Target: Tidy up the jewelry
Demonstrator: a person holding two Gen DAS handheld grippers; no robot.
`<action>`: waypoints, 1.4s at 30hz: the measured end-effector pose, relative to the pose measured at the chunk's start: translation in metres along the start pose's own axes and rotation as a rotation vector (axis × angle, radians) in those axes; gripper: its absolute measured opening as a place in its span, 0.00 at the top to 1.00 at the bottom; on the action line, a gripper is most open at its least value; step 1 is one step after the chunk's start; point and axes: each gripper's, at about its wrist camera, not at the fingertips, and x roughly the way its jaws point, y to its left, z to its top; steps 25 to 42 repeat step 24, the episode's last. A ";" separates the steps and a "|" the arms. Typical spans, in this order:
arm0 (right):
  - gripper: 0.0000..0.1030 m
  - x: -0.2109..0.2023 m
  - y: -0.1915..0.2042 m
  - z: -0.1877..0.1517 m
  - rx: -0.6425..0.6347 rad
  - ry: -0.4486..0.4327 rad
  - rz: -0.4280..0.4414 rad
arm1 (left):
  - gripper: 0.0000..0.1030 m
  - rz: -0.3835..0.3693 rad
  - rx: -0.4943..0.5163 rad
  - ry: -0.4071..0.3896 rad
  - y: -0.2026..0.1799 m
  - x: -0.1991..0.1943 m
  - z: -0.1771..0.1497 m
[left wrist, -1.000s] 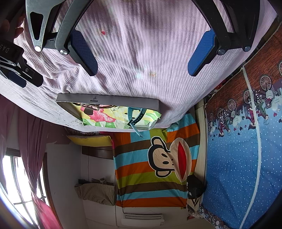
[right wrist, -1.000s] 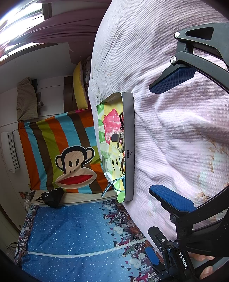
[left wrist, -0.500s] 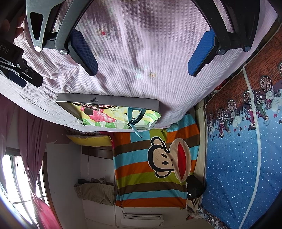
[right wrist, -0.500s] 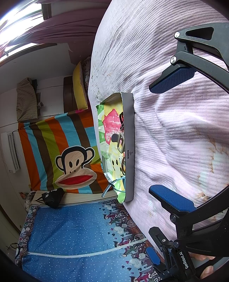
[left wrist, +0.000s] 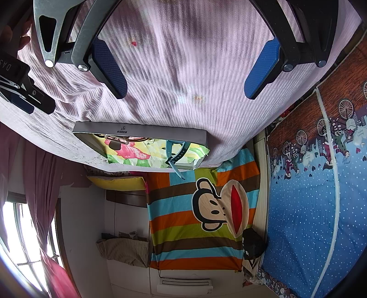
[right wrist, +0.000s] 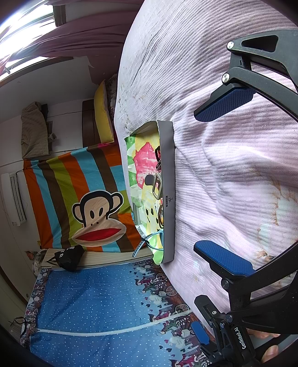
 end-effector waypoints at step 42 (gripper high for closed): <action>0.01 0.001 0.003 -0.001 0.005 0.004 -0.002 | 0.00 0.012 0.001 0.010 -0.001 0.003 -0.004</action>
